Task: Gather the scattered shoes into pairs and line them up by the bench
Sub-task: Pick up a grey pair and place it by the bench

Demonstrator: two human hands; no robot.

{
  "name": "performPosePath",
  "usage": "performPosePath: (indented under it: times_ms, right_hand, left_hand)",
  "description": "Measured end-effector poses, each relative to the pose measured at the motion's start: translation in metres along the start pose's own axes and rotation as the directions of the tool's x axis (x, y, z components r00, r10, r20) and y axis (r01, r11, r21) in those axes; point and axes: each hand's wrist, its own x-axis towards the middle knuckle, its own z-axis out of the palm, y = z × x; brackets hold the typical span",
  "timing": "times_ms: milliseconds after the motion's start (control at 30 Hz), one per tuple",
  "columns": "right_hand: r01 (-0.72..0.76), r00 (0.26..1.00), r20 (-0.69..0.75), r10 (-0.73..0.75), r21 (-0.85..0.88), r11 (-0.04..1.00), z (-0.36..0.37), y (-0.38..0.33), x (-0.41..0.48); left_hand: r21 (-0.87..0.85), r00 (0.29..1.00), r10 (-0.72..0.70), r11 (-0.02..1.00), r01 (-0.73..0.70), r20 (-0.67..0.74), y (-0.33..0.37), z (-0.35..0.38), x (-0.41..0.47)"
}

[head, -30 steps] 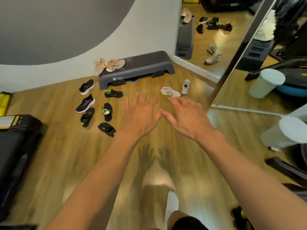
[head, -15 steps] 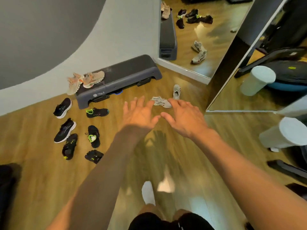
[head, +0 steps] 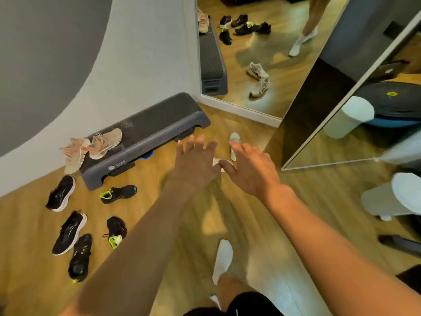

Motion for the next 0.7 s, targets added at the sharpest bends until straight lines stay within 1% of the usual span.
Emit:
performPosePath:
  times_ms: [100, 200, 300, 400, 567, 700]
  right_hand:
    - [0.003, 1.000, 0.006, -0.003, -0.002, 1.000, 0.005, 0.000, 0.050]
    - [-0.010, 0.999, 0.045, 0.009, 0.026, 1.000, 0.010, 0.000, 0.102]
    - [-0.034, 0.998, 0.046, 0.032, 0.043, 0.998, 0.019, 0.000, 0.144]
    - [-0.050, 0.996, 0.075, 0.049, 0.005, 0.999, 0.037, 0.005, 0.192]
    - [-0.145, 0.980, 0.135, 0.144, -0.002, 0.989, 0.088, 0.022, 0.263]
    - [-0.193, 0.965, 0.189, 0.183, 0.041, 0.980, 0.160, 0.045, 0.310]
  left_hand:
    - [0.014, 1.000, 0.005, 1.000, -0.005, 0.002, -0.015, 0.004, 0.044]
    - [-0.005, 0.999, -0.006, 1.000, 0.006, 0.049, -0.032, 0.009, 0.090]
    - [-0.023, 0.998, 0.028, 0.999, -0.027, 0.056, -0.046, 0.018, 0.132]
    - [-0.042, 0.994, 0.061, 0.997, -0.058, 0.091, -0.062, 0.034, 0.181]
    - [-0.047, 0.976, 0.137, 0.990, -0.130, 0.172, -0.089, 0.090, 0.259]
    - [-0.110, 0.966, 0.110, 0.990, -0.086, 0.236, -0.105, 0.164, 0.310]
